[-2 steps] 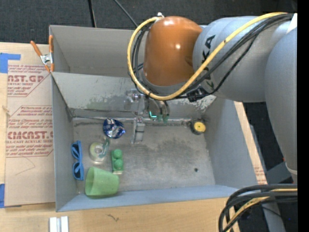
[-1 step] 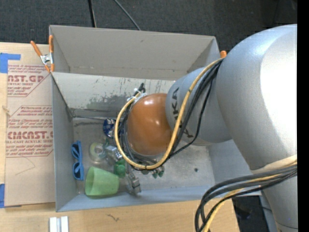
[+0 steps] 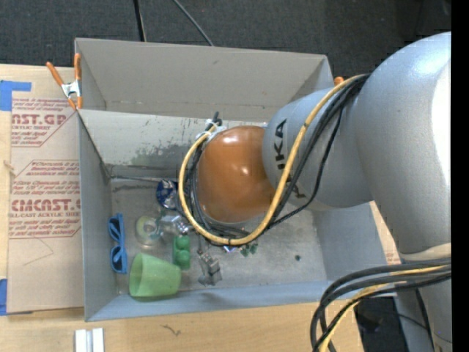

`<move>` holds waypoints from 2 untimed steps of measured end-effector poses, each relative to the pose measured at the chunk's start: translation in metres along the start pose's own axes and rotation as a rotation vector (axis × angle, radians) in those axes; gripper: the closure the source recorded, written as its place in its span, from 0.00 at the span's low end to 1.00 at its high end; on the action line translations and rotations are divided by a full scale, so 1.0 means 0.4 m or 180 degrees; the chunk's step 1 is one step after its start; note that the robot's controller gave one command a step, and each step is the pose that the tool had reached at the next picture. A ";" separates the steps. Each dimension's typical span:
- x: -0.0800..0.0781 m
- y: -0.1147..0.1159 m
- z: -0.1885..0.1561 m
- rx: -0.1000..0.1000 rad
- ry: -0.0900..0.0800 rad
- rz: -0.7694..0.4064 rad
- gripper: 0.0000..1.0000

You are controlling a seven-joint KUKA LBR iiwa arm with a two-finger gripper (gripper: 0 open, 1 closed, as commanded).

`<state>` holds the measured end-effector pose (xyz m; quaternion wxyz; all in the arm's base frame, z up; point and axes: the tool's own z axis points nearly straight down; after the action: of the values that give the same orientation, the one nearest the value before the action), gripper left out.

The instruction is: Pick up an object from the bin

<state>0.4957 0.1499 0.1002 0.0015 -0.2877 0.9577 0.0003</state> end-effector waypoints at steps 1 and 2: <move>-0.043 -0.004 -0.011 -0.0002 -0.0001 -0.0698 0.00; -0.036 0.018 0.079 -0.0010 0.0013 -0.1424 0.00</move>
Offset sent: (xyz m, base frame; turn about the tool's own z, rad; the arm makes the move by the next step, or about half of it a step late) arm 0.0148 0.0070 0.0047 -0.2185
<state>0.5039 0.1636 0.0687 -0.0008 -0.4929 0.8701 0.0009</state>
